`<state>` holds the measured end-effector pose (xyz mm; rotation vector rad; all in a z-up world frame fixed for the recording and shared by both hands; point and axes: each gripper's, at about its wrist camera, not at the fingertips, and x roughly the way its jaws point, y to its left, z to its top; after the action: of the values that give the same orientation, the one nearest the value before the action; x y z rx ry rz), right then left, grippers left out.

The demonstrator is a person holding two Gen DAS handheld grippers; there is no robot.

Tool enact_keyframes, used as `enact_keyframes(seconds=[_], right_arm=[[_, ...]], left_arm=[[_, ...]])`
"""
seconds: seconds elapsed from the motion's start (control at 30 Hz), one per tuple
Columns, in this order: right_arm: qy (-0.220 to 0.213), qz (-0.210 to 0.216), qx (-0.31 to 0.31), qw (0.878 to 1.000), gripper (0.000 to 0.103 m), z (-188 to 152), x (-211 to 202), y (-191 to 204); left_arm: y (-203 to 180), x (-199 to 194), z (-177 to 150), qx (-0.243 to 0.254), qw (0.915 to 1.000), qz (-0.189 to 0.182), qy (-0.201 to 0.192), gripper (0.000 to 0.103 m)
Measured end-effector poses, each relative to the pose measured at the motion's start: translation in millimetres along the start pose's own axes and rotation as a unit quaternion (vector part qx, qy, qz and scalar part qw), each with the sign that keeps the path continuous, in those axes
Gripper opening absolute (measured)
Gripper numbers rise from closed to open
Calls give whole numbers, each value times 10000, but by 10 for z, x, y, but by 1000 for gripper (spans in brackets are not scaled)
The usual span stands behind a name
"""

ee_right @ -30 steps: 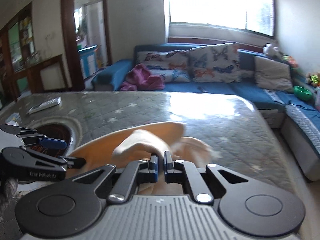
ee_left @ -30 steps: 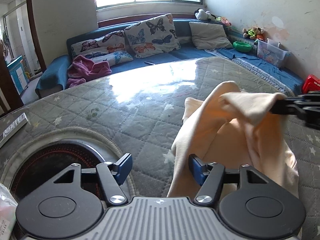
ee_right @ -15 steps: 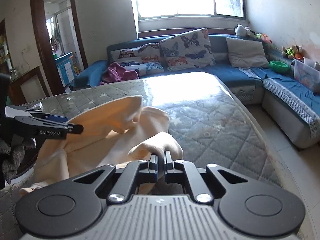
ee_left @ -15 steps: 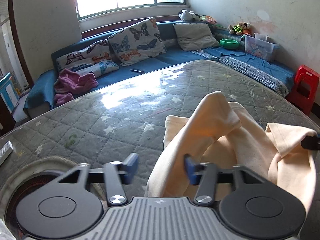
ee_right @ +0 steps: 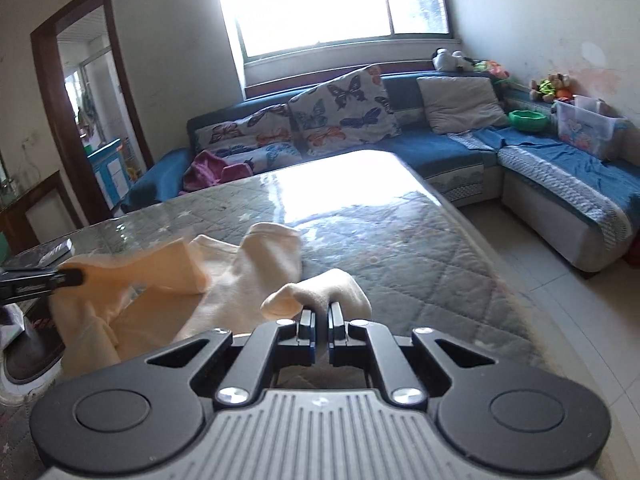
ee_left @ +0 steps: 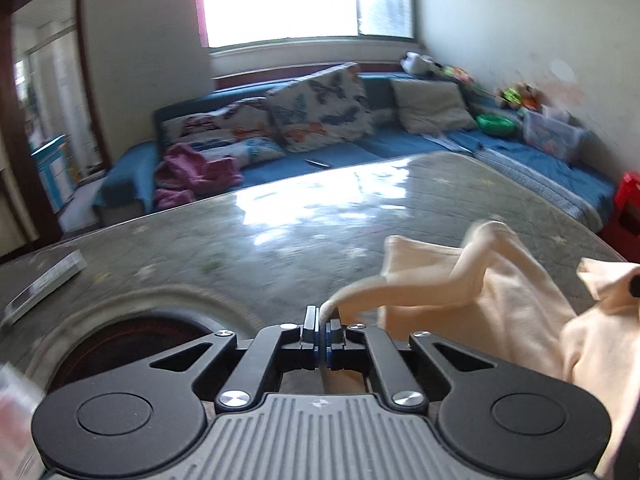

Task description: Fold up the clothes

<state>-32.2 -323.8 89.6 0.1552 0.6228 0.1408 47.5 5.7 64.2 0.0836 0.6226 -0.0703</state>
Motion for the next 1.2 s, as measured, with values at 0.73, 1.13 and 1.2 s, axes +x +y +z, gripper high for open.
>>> enact_keyframes(seconds=[0.73, 1.13, 1.2], right_arm=[[257, -474, 437, 9976, 5, -448, -220, -453], [481, -433, 446, 9969, 15, -542, -320, -541], [432, -472, 383, 9972, 17, -522, -404, -543]], left_arm=[[843, -1250, -1132, -1396, 9858, 905, 241, 3], [983, -1501, -1443, -1630, 9803, 933, 611, 11], [950, -1525, -1412, -1532, 9822, 920, 576, 25]])
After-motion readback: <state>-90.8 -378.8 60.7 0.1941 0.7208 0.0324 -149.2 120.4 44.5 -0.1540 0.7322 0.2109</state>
